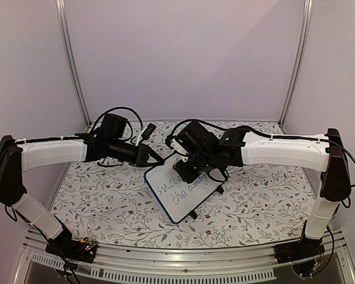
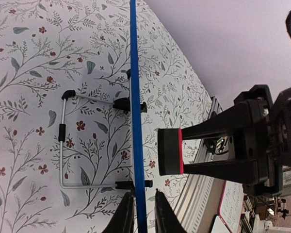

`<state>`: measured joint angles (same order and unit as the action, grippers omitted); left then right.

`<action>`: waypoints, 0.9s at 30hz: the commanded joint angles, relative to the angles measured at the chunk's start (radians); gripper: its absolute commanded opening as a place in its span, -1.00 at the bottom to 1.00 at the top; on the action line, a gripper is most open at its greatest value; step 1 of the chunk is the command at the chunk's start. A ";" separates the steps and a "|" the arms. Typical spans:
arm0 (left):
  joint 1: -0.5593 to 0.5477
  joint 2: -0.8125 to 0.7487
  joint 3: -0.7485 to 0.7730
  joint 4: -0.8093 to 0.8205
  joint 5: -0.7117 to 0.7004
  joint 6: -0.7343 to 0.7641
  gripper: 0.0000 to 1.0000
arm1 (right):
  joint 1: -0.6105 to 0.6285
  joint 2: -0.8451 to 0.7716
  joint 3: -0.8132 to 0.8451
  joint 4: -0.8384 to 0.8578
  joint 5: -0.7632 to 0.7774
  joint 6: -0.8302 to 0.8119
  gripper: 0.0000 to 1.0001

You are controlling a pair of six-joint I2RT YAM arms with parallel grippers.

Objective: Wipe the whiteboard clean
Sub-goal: Erase the whiteboard at the center of the board.

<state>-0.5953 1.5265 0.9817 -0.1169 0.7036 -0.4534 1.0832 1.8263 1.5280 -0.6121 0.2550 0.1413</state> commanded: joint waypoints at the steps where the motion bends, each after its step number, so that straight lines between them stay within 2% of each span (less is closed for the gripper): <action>1: -0.003 0.012 0.000 0.012 0.012 0.013 -0.73 | -0.006 0.042 0.031 0.024 -0.029 -0.009 -0.62; 8: -0.003 0.010 0.001 0.012 0.016 0.012 -0.91 | -0.006 0.056 0.001 0.021 -0.021 -0.001 -0.62; 14: -0.003 0.012 0.001 0.014 0.020 0.012 -0.98 | -0.006 0.030 -0.047 0.044 -0.031 0.015 -0.62; 27: -0.012 0.012 -0.004 0.021 0.027 0.010 -1.00 | -0.006 0.054 0.052 0.032 0.001 -0.001 -0.62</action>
<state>-0.5926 1.5303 0.9817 -0.1204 0.6918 -0.4610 1.0832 1.8664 1.5150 -0.5793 0.2356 0.1452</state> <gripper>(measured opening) 0.033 0.238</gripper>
